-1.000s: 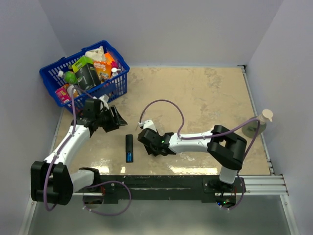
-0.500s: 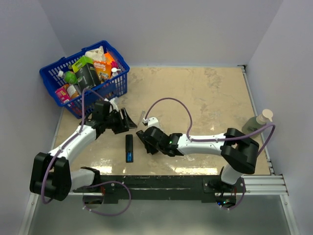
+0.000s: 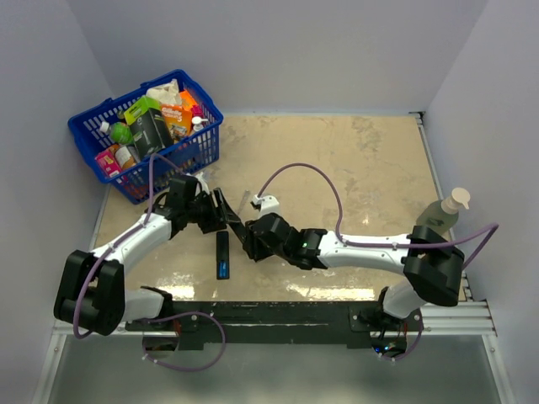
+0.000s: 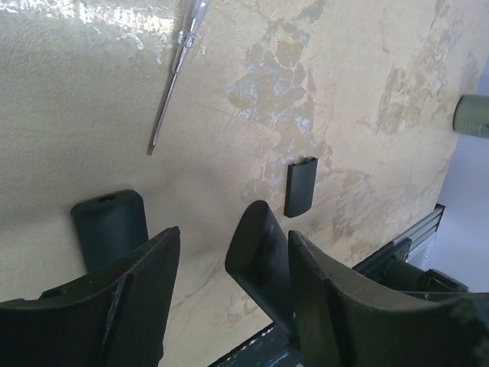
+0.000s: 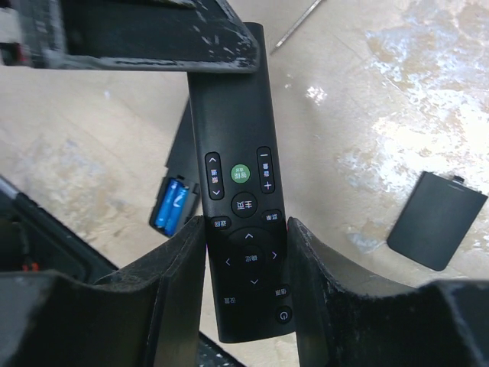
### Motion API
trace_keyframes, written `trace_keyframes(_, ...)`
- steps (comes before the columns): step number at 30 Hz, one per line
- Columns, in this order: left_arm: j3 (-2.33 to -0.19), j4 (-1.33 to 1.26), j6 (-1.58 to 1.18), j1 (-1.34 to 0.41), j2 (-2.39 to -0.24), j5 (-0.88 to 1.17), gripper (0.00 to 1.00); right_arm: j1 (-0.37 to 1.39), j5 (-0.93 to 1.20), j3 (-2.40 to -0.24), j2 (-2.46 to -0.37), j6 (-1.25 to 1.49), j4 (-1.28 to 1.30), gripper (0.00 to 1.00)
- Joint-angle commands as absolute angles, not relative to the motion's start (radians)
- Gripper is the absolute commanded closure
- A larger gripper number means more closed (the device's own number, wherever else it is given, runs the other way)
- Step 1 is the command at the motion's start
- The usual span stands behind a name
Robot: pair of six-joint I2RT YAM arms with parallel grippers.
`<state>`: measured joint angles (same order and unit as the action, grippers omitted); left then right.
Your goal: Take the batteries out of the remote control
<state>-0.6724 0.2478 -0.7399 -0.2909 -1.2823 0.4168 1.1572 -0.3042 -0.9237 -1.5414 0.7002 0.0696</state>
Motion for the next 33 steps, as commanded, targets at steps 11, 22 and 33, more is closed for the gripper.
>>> trace_keyframes(11, -0.635, 0.124, -0.879, -0.301, -1.293, 0.537, 0.87, 1.154, -0.268, -0.920, -1.509, 0.687, -0.011, 0.82)
trace_keyframes(22, -0.761, 0.342, -0.936, -0.301, -1.299, 0.410, 1.00, 1.265, -0.526, -1.055, -1.588, 0.552, 0.216, 0.46)
trace_keyframes(33, -0.827, 0.468, -1.003, -0.301, -1.299, 0.339, 1.00, 1.403, -0.757, -1.138, -1.715, 0.610, 0.346, 0.56)
